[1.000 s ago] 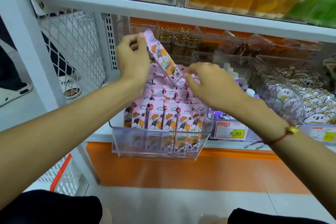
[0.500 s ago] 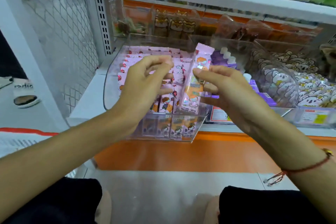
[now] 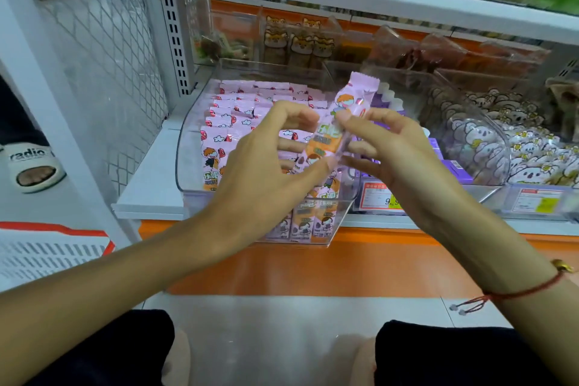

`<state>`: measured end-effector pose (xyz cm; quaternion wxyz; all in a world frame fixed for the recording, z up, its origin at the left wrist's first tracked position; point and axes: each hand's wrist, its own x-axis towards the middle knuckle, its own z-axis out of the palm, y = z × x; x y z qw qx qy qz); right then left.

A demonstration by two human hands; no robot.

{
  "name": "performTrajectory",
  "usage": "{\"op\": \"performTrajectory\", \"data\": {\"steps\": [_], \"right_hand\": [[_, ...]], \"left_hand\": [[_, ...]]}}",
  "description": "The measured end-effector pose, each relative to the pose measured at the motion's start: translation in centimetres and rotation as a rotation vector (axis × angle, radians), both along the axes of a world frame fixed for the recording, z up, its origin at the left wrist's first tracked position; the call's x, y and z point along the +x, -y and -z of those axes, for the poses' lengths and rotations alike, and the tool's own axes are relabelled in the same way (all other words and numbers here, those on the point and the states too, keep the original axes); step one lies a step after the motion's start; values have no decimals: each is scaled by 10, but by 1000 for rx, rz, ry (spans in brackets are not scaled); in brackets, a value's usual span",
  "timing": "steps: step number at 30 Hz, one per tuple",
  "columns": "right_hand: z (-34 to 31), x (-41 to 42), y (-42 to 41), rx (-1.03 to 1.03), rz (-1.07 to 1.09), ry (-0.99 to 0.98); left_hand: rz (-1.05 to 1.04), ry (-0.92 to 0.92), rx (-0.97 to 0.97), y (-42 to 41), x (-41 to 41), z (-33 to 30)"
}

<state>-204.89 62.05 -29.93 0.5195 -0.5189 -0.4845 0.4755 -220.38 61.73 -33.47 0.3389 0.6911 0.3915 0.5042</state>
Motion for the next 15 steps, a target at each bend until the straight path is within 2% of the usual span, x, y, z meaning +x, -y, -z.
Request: {"op": "performTrajectory", "data": {"steps": [4,10,15], "right_hand": [[-1,6,-1,65,-149,42],[7,-2,4,165,68,24],[8,-5,5,158,3,92]], "left_hand": [[46,18,-3,1,1,1],[-41,-122,124,-1,4,6],[-59,-85,81,-6,0,6]]}}
